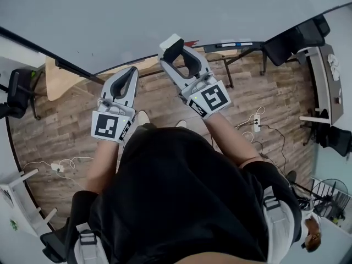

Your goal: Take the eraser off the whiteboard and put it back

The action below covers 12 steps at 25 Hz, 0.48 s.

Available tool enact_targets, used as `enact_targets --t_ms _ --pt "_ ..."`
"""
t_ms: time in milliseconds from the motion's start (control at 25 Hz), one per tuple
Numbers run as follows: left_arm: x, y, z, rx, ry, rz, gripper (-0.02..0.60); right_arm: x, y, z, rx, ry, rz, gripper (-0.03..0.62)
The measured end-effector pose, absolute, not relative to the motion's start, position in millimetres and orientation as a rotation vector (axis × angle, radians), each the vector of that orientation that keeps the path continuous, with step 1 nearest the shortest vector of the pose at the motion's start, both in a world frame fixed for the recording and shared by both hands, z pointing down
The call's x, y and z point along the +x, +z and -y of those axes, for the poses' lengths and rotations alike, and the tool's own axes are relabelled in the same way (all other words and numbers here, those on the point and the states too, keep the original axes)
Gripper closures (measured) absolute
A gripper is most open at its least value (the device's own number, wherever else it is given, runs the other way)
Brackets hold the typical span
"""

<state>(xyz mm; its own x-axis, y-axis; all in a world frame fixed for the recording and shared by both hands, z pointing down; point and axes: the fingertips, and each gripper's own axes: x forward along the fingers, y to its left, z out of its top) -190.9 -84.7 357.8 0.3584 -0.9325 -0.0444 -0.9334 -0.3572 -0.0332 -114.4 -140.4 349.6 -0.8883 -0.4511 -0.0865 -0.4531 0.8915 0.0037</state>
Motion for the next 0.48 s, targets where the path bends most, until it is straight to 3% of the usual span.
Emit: enact_targets --t_ms 480 --pt "-207.9 363.9 66.6 -2.454 0.008 -1.889 0.586 -98.8 351.8 137.6 -0.656 0.049 -2.993 0.369"
